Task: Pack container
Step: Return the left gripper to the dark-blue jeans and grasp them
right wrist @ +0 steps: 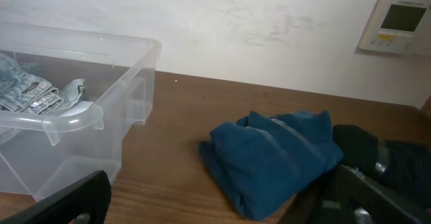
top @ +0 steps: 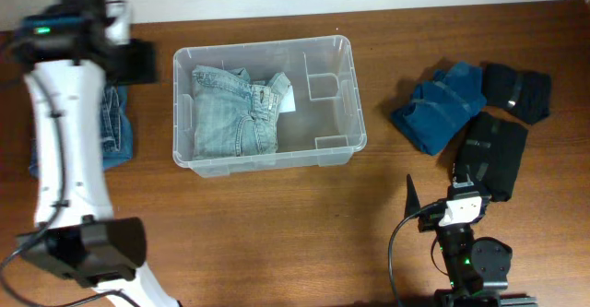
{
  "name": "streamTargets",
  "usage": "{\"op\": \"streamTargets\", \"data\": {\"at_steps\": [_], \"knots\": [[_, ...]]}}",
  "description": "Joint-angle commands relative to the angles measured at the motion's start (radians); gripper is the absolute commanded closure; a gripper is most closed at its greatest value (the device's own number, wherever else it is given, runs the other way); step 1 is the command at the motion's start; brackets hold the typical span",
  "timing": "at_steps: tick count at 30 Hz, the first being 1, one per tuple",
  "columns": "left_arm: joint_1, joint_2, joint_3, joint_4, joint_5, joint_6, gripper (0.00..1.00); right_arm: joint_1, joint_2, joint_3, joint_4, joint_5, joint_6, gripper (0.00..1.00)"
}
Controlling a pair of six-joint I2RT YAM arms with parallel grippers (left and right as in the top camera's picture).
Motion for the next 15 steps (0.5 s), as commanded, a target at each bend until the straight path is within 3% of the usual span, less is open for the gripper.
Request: {"op": "streamTargets", "data": {"at_steps": [1, 7, 15], "knots": [[0.121, 0.039, 0.014, 0.04, -0.045, 0.053, 0.07, 0.006, -0.006, -0.007, -0.003, 0.009, 0.011, 0.02], [0.24, 0.188, 0.014, 0.063, -0.036, 0.138, 0.05, 0.006, -0.006, -0.007, -0.003, 0.009, 0.011, 0.02], [0.279, 0.388, 0.014, 0.013, -0.035, 0.18, 0.05, 0.006, -0.006, -0.007, -0.003, 0.008, 0.011, 0.02]]}}
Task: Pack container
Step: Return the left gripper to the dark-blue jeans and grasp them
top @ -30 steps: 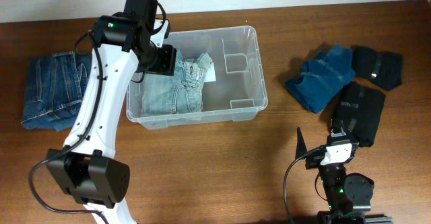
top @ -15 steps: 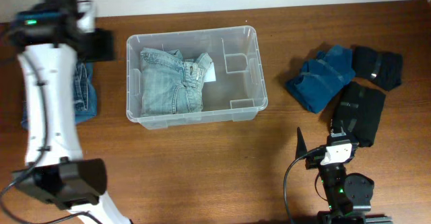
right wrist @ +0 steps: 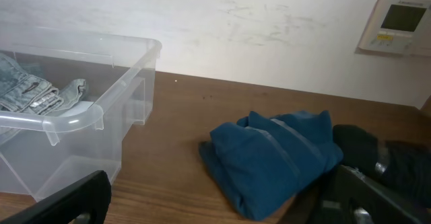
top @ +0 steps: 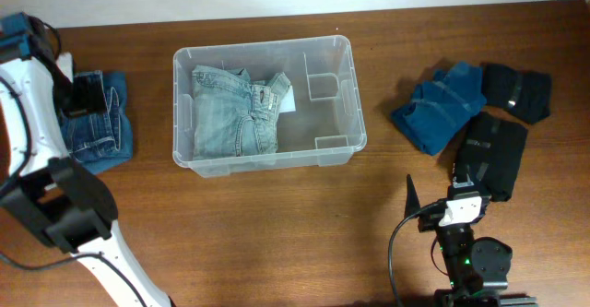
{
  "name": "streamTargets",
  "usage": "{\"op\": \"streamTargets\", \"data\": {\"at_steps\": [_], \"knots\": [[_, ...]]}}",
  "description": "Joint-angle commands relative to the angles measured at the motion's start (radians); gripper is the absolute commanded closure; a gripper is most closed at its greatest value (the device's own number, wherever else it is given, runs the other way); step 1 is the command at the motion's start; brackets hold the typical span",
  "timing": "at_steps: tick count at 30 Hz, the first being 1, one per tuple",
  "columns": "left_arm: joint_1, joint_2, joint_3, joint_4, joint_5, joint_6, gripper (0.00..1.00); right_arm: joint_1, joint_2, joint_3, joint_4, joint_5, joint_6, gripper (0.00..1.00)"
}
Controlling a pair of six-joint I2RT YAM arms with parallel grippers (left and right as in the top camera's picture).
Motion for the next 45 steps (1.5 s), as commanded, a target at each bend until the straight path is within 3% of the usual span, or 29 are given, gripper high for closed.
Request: {"op": "streamTargets", "data": {"at_steps": [1, 11, 27, 28, 30, 33, 35, 38, 45], "knots": [[0.021, 0.062, 0.011, -0.003, -0.001, 0.071, 0.05, 0.006, -0.006, -0.007, -0.003, 0.009, 0.011, 0.02], [0.086, 0.139, 0.011, 0.065, 0.047, 0.117, 0.05, 0.006, -0.006, -0.007, -0.003, 0.008, 0.011, 0.02], [0.079, 0.226, 0.001, 0.152, 0.095, 0.162, 0.06, 0.006, -0.006, -0.007, -0.003, 0.009, 0.011, 0.01], [0.079, 0.229, -0.002, 0.155, 0.095, 0.162, 0.11, 0.006, -0.006, -0.007, -0.003, 0.009, 0.011, 0.02], [0.079, 0.238, -0.002, 0.152, 0.1, 0.161, 0.31, 0.006, -0.006, -0.007, -0.003, 0.009, 0.011, 0.02], [0.079, 0.256, -0.002, 0.142, 0.152, 0.161, 0.7, 0.006, -0.006, -0.007, -0.003, 0.009, 0.011, 0.02], [0.079, 0.27, -0.002, 0.136, 0.175, 0.161, 0.76, 0.006, -0.006, -0.007, -0.003, 0.009, 0.011, 0.02], [0.074, 0.28, -0.002, 0.125, 0.174, 0.161, 0.99, 0.006, -0.006, -0.007, -0.003, 0.008, 0.011, 0.02], [0.074, 0.279, 0.119, -0.01, 0.197, 0.051, 0.99, 0.006, -0.006, -0.007, -0.003, 0.008, 0.011, 0.02]]}}
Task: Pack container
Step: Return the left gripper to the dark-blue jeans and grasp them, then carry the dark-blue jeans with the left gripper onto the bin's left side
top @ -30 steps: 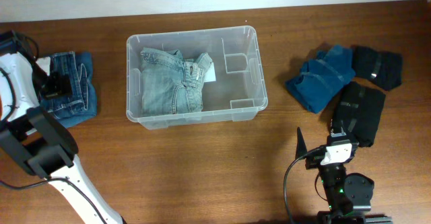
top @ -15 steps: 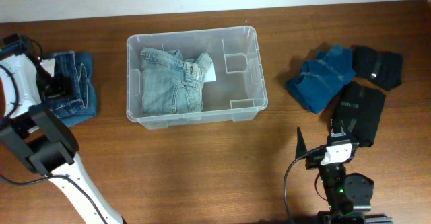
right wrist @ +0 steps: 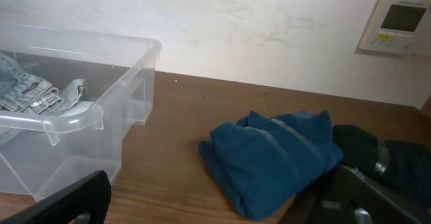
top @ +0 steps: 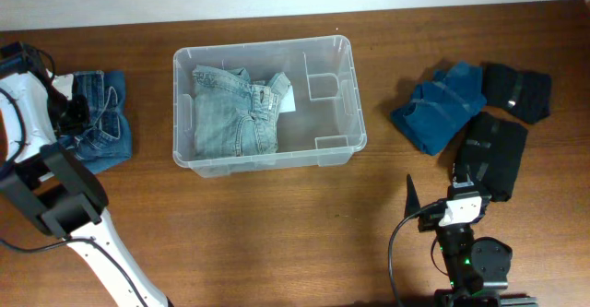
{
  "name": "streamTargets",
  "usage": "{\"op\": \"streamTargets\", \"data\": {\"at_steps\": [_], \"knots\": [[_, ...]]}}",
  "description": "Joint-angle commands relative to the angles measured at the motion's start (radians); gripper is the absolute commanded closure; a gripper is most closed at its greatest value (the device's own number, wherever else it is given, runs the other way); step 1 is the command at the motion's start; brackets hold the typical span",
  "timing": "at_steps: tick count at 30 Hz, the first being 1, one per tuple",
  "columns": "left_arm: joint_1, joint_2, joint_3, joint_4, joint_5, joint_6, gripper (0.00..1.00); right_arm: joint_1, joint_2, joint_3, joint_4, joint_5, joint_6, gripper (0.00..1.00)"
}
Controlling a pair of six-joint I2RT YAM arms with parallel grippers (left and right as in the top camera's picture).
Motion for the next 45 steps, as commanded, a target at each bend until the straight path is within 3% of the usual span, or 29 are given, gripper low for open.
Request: {"op": "streamTargets", "data": {"at_steps": [1, 7, 12, 29, 38, 45], "knots": [[-0.013, 0.072, 0.09, -0.134, 0.117, -0.067, 0.99, 0.006, -0.006, -0.007, -0.004, 0.009, 0.011, 0.02], [-0.014, 0.072, 0.41, -0.36, 0.205, -0.074, 0.99, 0.006, -0.006, -0.007, -0.004, 0.008, 0.011, 0.02], [-0.026, 0.005, 0.589, -0.377, 0.256, -0.112, 0.99, 0.006, -0.006, -0.007, -0.004, 0.009, 0.011, 0.02], [-0.183, -0.363, 0.595, -0.339, 0.256, -0.108, 0.99, 0.006, -0.006, -0.007, -0.004, 0.008, 0.011, 0.02], [-0.454, -0.406, 0.577, -0.349, 0.233, -0.116, 0.99, 0.006, -0.006, -0.007, -0.004, 0.009, 0.011, 0.02], [-0.616, -0.404, 0.509, -0.377, 0.102, -0.177, 0.99, 0.006, -0.006, -0.007, -0.004, 0.009, 0.011, 0.02]]}}
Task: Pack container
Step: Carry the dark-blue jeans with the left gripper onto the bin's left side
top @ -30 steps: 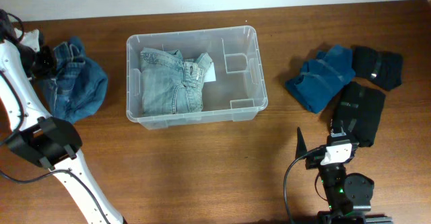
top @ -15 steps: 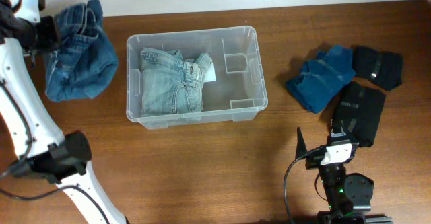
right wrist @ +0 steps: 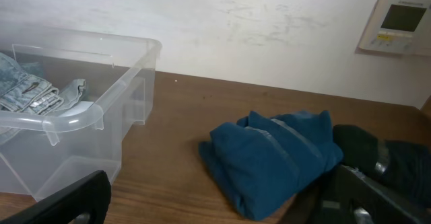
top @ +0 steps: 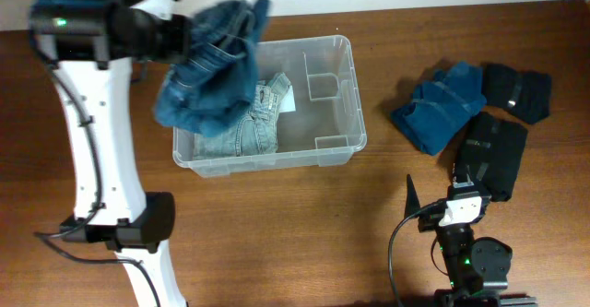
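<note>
The clear plastic container (top: 358,113) stands at the middle of the table with light-blue jeans (top: 241,130) folded in its left half. My left gripper (top: 177,36) is shut on dark blue jeans (top: 207,67), which hang bunched above the container's back left corner. To the right lie a folded blue garment (top: 441,104) and two black garments (top: 516,90) (top: 490,152). My right gripper (right wrist: 215,214) rests low at the table's front right, open wide and holding nothing, with the blue garment (right wrist: 276,157) ahead of it.
Small divider compartments (top: 323,88) sit along the container's right side. A white wall with a control panel (right wrist: 397,25) runs behind the table's far edge. The left arm's base (top: 120,233) stands at the front left.
My left gripper was down on the dark blue jeans at the table's far left. Now it holds them lifted over the container's left back corner. The right arm has not moved.
The dark blue jeans lay on the table at the far left while my left gripper was near the container's left side. Then the gripper was at the jeans, then down on them. Now the jeans hang from it over the container.
</note>
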{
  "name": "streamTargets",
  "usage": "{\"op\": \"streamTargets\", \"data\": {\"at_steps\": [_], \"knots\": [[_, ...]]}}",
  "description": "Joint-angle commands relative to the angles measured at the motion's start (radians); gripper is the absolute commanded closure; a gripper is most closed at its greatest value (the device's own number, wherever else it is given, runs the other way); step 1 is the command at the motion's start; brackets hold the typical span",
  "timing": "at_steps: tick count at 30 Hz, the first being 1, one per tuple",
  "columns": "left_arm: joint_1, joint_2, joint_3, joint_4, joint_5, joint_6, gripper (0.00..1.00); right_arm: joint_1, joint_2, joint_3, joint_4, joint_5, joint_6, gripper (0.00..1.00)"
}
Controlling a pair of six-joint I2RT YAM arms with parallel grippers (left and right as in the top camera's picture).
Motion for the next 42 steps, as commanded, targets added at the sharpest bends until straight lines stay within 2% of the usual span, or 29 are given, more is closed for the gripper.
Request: {"op": "streamTargets", "data": {"at_steps": [1, 10, 17, 18, 19, 20, 21, 23, 27, 29, 30, 31, 34, 35, 39, 42], "knots": [[-0.064, -0.04, -0.029, 0.006, -0.083, -0.051, 0.99, 0.006, -0.006, -0.007, -0.003, 0.009, 0.011, 0.01], [-0.111, -0.04, -0.18, 0.011, -0.138, -0.074, 0.99, 0.006, -0.006, -0.007, -0.003, 0.009, 0.011, 0.02], [-0.111, -0.04, -0.305, 0.079, -0.139, -0.094, 0.98, 0.006, -0.006, -0.007, -0.003, 0.009, 0.011, 0.02], [-0.111, -0.04, -0.312, 0.082, -0.139, -0.094, 0.83, 0.006, -0.006, -0.007, -0.003, 0.008, 0.011, 0.01], [-0.111, -0.04, -0.315, 0.084, -0.14, -0.093, 0.55, 0.006, -0.006, -0.007, -0.003, 0.009, 0.011, 0.02], [-0.111, -0.04, -0.315, 0.086, -0.14, -0.093, 0.37, 0.006, -0.006, -0.007, -0.003, 0.008, 0.011, 0.02], [-0.111, -0.04, -0.315, 0.09, -0.14, -0.093, 0.24, 0.006, -0.006, -0.007, -0.003, 0.008, 0.011, 0.02], [-0.111, -0.04, -0.315, 0.1, -0.14, -0.093, 0.2, 0.006, -0.006, -0.007, -0.003, 0.009, 0.011, 0.02], [-0.111, -0.04, -0.315, 0.118, -0.139, -0.093, 0.2, 0.006, -0.006, -0.007, -0.003, 0.009, 0.011, 0.02], [-0.111, -0.04, -0.315, 0.119, -0.139, -0.093, 0.27, 0.006, -0.006, -0.007, -0.003, 0.009, 0.011, 0.01], [-0.111, -0.04, -0.315, 0.119, -0.14, -0.093, 0.34, 0.006, -0.006, -0.007, -0.003, 0.008, 0.011, 0.02], [-0.111, -0.04, -0.315, 0.119, -0.14, -0.093, 0.46, 0.006, -0.006, -0.007, -0.003, 0.008, 0.011, 0.02], [-0.117, -0.029, -0.315, 0.119, -0.14, -0.092, 0.75, 0.006, -0.006, -0.007, -0.003, 0.009, 0.011, 0.02], [-0.12, -0.02, -0.316, 0.119, -0.14, -0.092, 0.8, 0.006, -0.006, -0.007, -0.003, 0.009, 0.011, 0.02], [-0.13, 0.024, -0.364, 0.134, -0.14, -0.074, 0.87, 0.006, -0.006, -0.007, -0.003, 0.009, 0.011, 0.02], [-0.13, 0.061, -0.415, 0.161, -0.139, -0.074, 0.87, 0.006, -0.006, -0.007, -0.003, 0.008, 0.012, 0.02]]}}
